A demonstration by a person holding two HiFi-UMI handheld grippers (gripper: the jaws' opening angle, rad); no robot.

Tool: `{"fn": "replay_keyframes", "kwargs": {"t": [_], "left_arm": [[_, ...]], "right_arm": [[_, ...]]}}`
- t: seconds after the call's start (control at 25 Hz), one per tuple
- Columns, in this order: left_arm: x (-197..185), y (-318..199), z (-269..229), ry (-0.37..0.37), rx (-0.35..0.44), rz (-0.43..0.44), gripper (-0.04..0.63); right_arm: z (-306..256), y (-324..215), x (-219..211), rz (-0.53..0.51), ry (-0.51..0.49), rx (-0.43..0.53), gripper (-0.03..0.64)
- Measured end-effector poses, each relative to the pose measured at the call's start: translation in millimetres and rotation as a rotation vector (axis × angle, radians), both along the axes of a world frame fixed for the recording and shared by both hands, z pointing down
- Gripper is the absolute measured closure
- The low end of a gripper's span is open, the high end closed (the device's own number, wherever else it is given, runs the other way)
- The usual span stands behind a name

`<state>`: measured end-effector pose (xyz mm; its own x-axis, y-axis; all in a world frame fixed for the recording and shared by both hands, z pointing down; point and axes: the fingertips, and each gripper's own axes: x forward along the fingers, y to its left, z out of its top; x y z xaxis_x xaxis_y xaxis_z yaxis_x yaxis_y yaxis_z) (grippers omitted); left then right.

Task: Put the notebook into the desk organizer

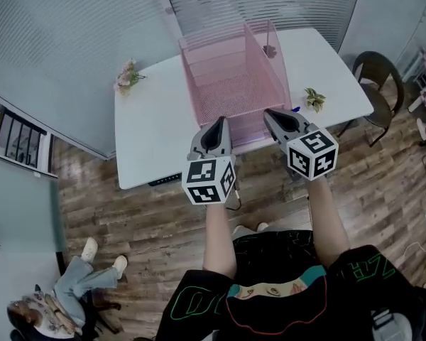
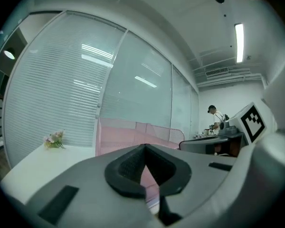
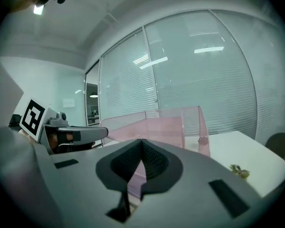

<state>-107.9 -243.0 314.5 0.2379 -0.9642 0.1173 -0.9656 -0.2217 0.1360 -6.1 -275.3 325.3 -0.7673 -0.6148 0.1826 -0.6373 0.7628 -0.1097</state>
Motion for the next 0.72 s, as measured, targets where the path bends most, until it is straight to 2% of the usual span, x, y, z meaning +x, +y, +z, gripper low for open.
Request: {"fn": "replay_keyframes", "kwargs": {"t": [0.16, 0.36, 0.52, 0.72], "left_arm": [[0.7, -4.9, -30.1, -0.041, 0.065, -0.015, 0.598], [-14.3, -5.2, -59.3, -0.068, 0.134, -0.111, 0.598], [-22.0, -2.1, -67.1, -0.076, 0.154, -0.149, 0.598], [-22.7, -0.9, -65.2, -0.084, 0.149, -0.155, 0.598]], "right_arm": [[-33.5, -10.2, 9.4, 0.033, -0.032, 0.072, 0.614], [-66.7, -19.0, 21.1, 0.079, -0.058, 0.145, 0.614], [-74.2, -25.5, 30.6, 0.136, -0.045, 0.171, 0.614], [-82.2, -24.6, 32.0, 0.14, -0.052, 0.195, 0.614]]}}
